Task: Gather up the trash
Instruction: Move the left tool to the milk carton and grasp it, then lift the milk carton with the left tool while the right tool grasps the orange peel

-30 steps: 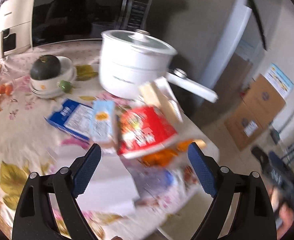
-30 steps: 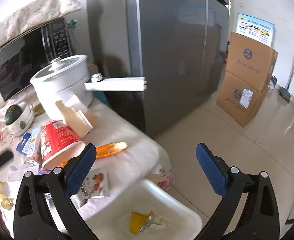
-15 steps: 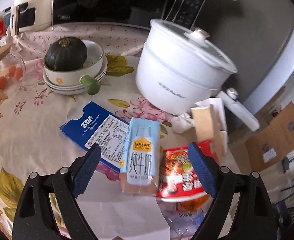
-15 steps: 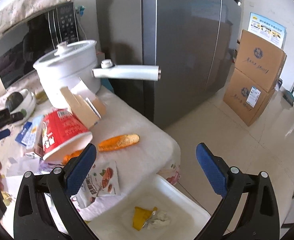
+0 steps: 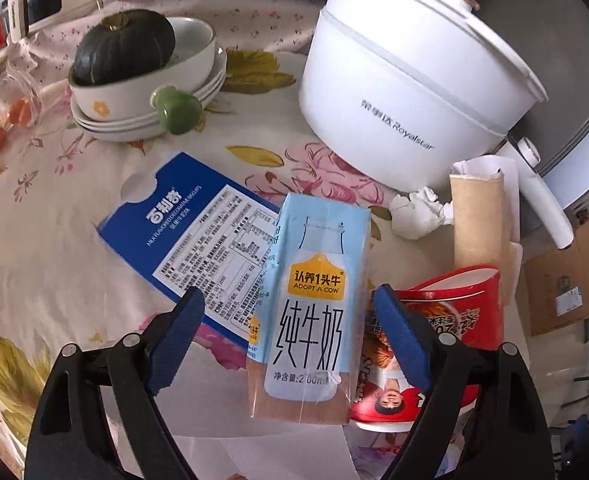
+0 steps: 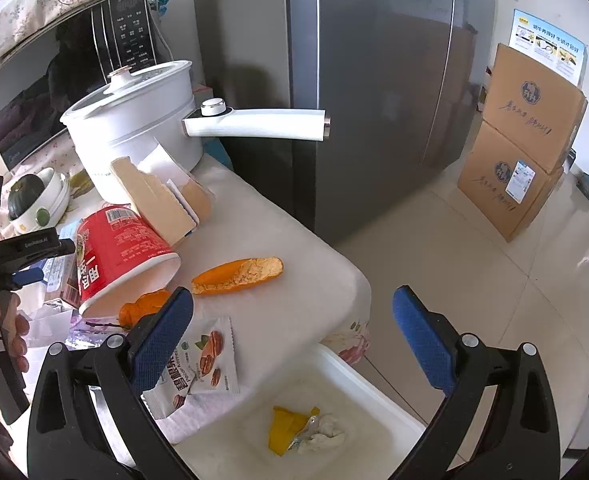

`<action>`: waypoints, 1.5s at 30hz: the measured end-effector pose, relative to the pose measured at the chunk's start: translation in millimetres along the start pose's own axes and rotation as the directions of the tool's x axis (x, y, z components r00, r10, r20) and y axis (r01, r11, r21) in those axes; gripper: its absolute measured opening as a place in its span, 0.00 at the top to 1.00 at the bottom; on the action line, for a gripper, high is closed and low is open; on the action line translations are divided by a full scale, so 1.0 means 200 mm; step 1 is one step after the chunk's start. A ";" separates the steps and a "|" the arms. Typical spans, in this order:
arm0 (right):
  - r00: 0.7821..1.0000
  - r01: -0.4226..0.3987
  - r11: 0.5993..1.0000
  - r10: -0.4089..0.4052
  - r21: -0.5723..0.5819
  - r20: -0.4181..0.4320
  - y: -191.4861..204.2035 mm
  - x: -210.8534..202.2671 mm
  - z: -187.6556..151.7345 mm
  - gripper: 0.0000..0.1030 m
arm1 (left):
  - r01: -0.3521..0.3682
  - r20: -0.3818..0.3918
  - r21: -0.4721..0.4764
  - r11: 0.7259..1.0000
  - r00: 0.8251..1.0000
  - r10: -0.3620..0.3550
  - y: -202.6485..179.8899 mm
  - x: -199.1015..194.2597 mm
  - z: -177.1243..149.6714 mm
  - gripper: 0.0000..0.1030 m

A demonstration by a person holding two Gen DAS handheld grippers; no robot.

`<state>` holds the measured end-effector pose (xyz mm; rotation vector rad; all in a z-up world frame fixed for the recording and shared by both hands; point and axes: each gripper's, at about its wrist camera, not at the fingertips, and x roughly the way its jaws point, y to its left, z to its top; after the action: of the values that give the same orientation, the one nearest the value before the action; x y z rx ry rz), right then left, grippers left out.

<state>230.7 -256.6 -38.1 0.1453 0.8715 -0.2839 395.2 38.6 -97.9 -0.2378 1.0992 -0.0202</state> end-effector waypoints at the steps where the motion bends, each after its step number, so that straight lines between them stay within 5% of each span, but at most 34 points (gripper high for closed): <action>1: 1.000 -0.003 1.000 0.003 0.003 -0.004 0.00 0.01 0.00 0.07 | 0.005 -0.007 0.002 1.000 1.000 -0.005 0.00 0.01 0.00 0.23; 6: 1.000 -0.003 1.000 0.003 0.007 -0.019 0.01 0.05 0.01 0.07 | 0.014 -0.012 0.046 0.999 1.000 -0.013 -0.03 0.04 0.00 0.43; 16: 0.991 -0.068 0.993 0.078 0.095 -0.112 -0.07 0.21 0.05 0.07 | 0.086 0.110 0.051 0.995 0.990 -0.091 -0.03 -0.16 0.01 0.43; 19: 0.984 -0.094 0.986 0.113 0.140 -0.139 -0.10 0.26 0.06 0.07 | 0.120 0.203 0.052 0.991 0.971 -0.128 -0.05 -0.33 0.00 0.43; 25: 0.970 -0.115 0.970 0.155 0.212 -0.187 -0.12 0.40 0.09 0.07 | 0.189 0.376 0.122 0.974 0.900 -0.222 -0.10 -0.68 -0.09 0.43; 29: 0.944 -0.160 0.939 0.235 0.303 -0.230 -0.12 0.51 0.10 0.10 | 0.217 0.362 0.143 0.966 0.897 -0.255 -0.11 -0.71 -0.17 0.43; 35: 0.907 -0.197 0.902 0.316 0.383 -0.277 -0.10 0.65 0.07 0.37 | 0.208 0.319 0.168 0.964 0.914 -0.253 -0.12 -0.68 -0.24 0.43; 42: 0.905 -0.221 0.886 0.343 0.408 -0.254 -0.06 0.69 0.08 0.55 | 0.206 0.303 0.184 0.961 0.918 -0.255 -0.13 -0.66 -0.26 0.43; 44: 0.904 -0.219 0.887 0.341 0.406 -0.256 -0.05 0.71 0.08 0.66 | 0.201 0.305 0.192 0.961 0.918 -0.253 -0.13 -0.66 -0.27 0.43; 45: 0.899 -0.223 0.883 0.350 0.413 -0.263 -0.04 0.72 0.08 0.79 | 0.198 0.307 0.194 0.961 0.918 -0.251 -0.13 -0.67 -0.27 0.43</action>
<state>327.3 -295.2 -139.9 0.6945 1.1083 -0.1393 289.7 21.2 1.3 -0.2140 0.7267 -0.2662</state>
